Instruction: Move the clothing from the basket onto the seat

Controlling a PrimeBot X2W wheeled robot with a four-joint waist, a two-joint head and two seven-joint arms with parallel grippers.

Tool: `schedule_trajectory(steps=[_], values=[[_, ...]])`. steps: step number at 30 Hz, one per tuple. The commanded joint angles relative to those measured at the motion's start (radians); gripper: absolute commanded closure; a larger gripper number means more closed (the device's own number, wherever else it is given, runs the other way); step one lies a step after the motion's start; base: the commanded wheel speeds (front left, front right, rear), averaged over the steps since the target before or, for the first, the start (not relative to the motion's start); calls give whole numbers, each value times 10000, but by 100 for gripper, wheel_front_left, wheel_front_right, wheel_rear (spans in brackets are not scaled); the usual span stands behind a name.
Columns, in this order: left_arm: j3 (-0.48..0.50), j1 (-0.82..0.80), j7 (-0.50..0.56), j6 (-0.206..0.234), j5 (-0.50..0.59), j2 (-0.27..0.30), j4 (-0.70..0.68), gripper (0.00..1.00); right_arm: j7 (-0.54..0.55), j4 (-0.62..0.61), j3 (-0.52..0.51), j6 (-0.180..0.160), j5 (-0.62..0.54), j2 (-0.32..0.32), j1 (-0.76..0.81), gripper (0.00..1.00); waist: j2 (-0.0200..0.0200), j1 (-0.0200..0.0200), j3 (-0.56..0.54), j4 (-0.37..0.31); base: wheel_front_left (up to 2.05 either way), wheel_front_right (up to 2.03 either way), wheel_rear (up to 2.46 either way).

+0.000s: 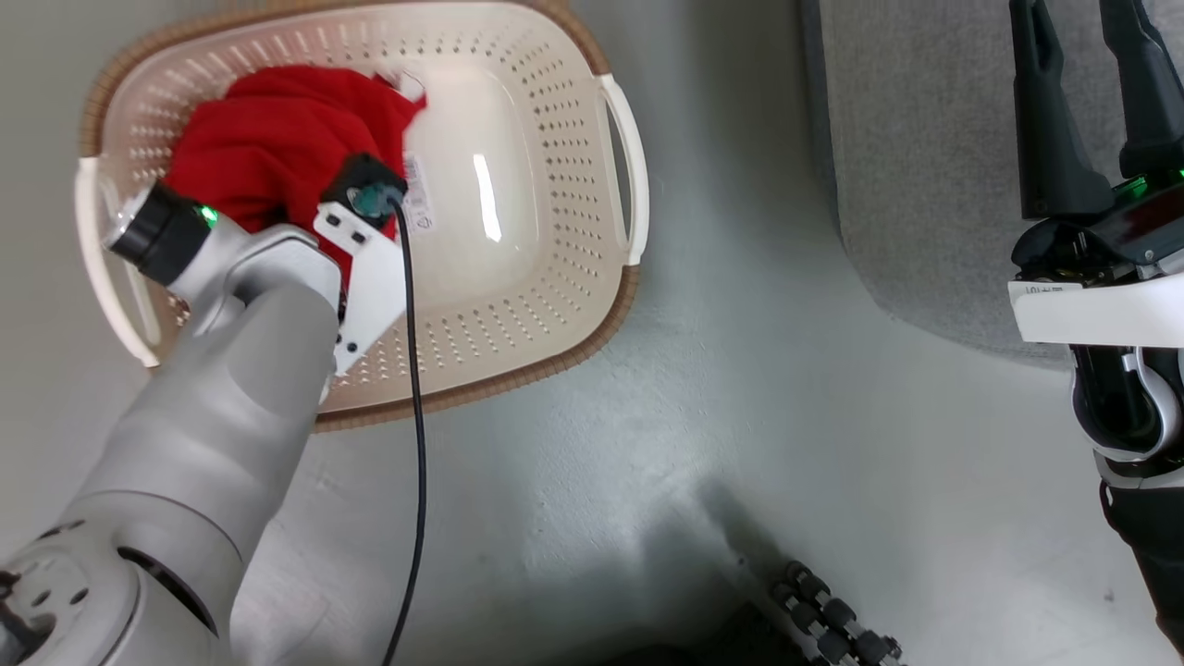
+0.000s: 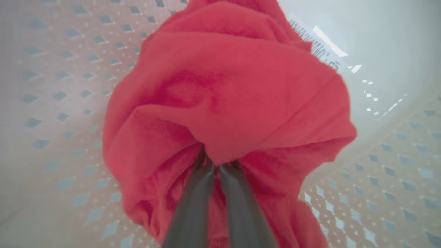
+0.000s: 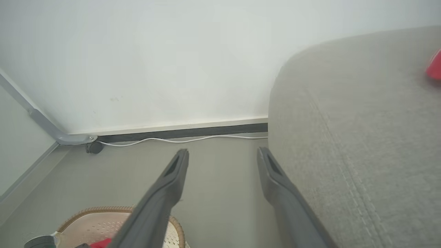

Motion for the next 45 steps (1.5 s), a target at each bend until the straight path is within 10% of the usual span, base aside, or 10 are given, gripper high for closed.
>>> schedule_trajectory(steps=[1,19,45], values=[[234,311,-544,-50,-200,-50,-78,100,-57,-90,15,39,-44,-245,494,0,0,0,-544,254,0,0,0],[1065,1702,-4016,-571,-1653,-575,-507,100,-57,863,-404,39,-252,-679,1642,0,0,0,-3399,1472,0,0,0],[2787,4522,-4965,288,-2598,-370,-4332,100,-57,2209,-1021,39,-1319,-352,3823,0,0,0,-7230,3046,0,0,0]])
